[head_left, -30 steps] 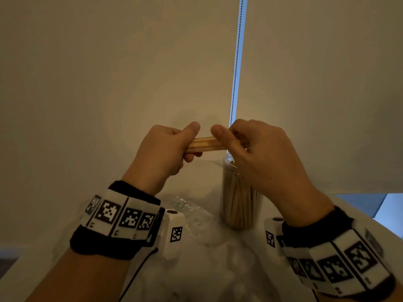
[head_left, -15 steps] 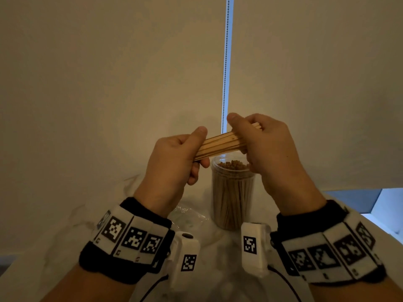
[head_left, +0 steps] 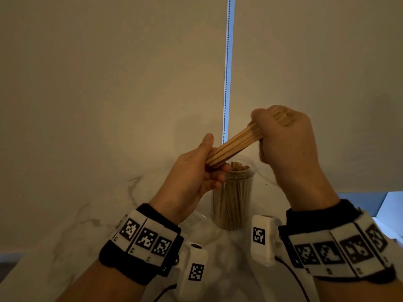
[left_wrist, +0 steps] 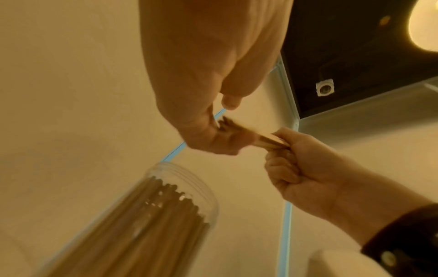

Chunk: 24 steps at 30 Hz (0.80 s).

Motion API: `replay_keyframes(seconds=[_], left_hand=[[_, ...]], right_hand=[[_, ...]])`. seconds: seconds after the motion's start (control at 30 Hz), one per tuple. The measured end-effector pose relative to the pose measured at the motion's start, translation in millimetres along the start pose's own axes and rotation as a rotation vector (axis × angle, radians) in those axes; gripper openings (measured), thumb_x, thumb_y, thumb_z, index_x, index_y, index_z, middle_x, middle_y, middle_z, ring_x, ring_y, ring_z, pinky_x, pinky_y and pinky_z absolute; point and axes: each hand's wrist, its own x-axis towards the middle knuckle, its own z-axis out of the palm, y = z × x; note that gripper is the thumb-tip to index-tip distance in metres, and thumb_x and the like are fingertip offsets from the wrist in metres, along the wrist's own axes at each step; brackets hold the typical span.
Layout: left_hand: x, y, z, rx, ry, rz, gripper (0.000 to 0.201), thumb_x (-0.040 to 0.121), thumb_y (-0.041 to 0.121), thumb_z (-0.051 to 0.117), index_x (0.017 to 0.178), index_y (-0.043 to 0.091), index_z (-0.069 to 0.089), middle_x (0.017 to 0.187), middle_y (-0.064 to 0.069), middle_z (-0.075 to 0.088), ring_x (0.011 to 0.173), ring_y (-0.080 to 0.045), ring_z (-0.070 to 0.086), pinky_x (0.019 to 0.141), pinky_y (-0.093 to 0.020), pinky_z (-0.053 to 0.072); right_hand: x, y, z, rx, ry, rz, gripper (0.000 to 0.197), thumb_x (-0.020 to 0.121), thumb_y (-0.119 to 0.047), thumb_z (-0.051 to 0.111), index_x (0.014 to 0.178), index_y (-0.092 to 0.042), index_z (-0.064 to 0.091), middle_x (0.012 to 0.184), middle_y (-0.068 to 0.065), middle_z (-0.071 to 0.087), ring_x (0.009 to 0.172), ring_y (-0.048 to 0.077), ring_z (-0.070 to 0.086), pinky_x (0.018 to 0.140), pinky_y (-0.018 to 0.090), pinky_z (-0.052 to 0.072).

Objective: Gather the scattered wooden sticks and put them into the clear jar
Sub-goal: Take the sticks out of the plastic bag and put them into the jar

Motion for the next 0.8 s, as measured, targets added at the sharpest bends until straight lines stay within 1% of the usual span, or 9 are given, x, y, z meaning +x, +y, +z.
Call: replay_keyframes(seconds=[0.07, 0.13, 0.2, 0.3, 0.43, 0.5, 0.6, 0.7, 0.8], left_hand=[[2, -5, -7, 0.116, 0.098, 0.044, 0.049, 0.098, 0.054, 0.049, 0.111, 0.012, 0.071, 0.094, -0.005, 0.073, 0.079, -0.012, 0.068, 0.064, -0.025, 0.057], [6, -12, -15, 0.252, 0.192, 0.106, 0.046, 0.088, 0.06, 0.06, 0.115, 0.023, 0.068, 0.111, 0.003, 0.069, 0.101, -0.01, 0.065, 0.078, -0.028, 0.055], [12, -19, -19, 0.309, 0.187, 0.079, 0.068, 0.071, 0.065, 0.074, 0.126, 0.028, 0.059, 0.124, 0.002, 0.062, 0.113, -0.01, 0.06, 0.09, -0.032, 0.053], [24, -24, -17, 0.475, 0.045, -0.028, 0.112, 0.058, 0.059, 0.085, 0.151, 0.028, 0.033, 0.145, 0.0, 0.044, 0.133, -0.017, 0.044, 0.105, -0.034, 0.042], [46, -31, -7, 0.557, -0.128, -0.096, 0.137, 0.064, 0.038, 0.094, 0.16, 0.021, -0.002, 0.153, -0.001, 0.038, 0.134, -0.011, 0.037, 0.113, -0.033, 0.031], [57, -37, -4, 0.525, -0.162, -0.137, 0.149, 0.057, 0.043, 0.097, 0.159, 0.018, -0.008, 0.149, 0.002, 0.047, 0.132, -0.009, 0.041, 0.116, -0.037, 0.029], [66, -44, -3, 0.464, -0.189, -0.144, 0.147, 0.055, 0.041, 0.098, 0.159, 0.014, -0.003, 0.126, 0.008, 0.069, 0.125, -0.013, 0.057, 0.117, -0.044, 0.033], [70, -51, -4, 0.422, -0.198, -0.109, 0.121, 0.056, 0.036, 0.099, 0.15, 0.01, 0.027, 0.115, 0.007, 0.074, 0.114, -0.012, 0.066, 0.109, -0.045, 0.045], [75, -56, -7, 0.435, -0.223, -0.073, 0.109, 0.049, 0.046, 0.1, 0.137, 0.007, 0.049, 0.117, 0.001, 0.073, 0.112, -0.016, 0.069, 0.103, -0.047, 0.051]], right_hand=[[7, 2, -16, -0.071, 0.122, -0.032, 0.035, 0.08, -0.029, 0.063, 0.067, 0.003, 0.058, 0.055, 0.02, 0.045, 0.05, 0.026, 0.039, 0.049, 0.044, 0.039], [14, 10, -32, -0.108, 0.215, -0.03, 0.034, 0.08, -0.03, 0.062, 0.062, -0.002, 0.052, 0.054, 0.009, 0.043, 0.051, 0.025, 0.039, 0.051, 0.044, 0.039], [17, 21, -38, -0.16, 0.235, -0.02, 0.034, 0.082, -0.029, 0.06, 0.064, -0.002, 0.052, 0.054, 0.003, 0.042, 0.052, 0.019, 0.038, 0.052, 0.039, 0.035], [14, 37, -30, -0.208, 0.185, -0.022, 0.035, 0.087, -0.031, 0.06, 0.069, -0.001, 0.057, 0.055, -0.002, 0.046, 0.051, 0.012, 0.04, 0.054, 0.03, 0.035], [14, 46, -9, -0.256, 0.037, -0.023, 0.038, 0.09, -0.036, 0.062, 0.068, -0.006, 0.058, 0.055, -0.004, 0.051, 0.051, 0.009, 0.044, 0.054, 0.028, 0.038], [16, 47, 0, -0.323, -0.069, -0.022, 0.036, 0.09, -0.036, 0.064, 0.065, -0.011, 0.058, 0.053, -0.007, 0.054, 0.048, 0.004, 0.046, 0.051, 0.024, 0.038], [23, 48, 10, -0.366, -0.206, -0.001, 0.038, 0.089, -0.038, 0.066, 0.071, -0.005, 0.061, 0.053, -0.008, 0.053, 0.046, 0.003, 0.046, 0.052, 0.023, 0.037], [34, 45, 13, -0.432, -0.342, 0.063, 0.041, 0.087, -0.042, 0.07, 0.075, -0.003, 0.061, 0.053, -0.008, 0.054, 0.043, 0.003, 0.045, 0.051, 0.025, 0.041], [42, 41, 16, -0.467, -0.576, 0.192, 0.031, 0.083, -0.034, 0.076, 0.085, -0.004, 0.072, 0.069, 0.003, 0.074, 0.062, 0.017, 0.07, 0.069, 0.038, 0.061]])
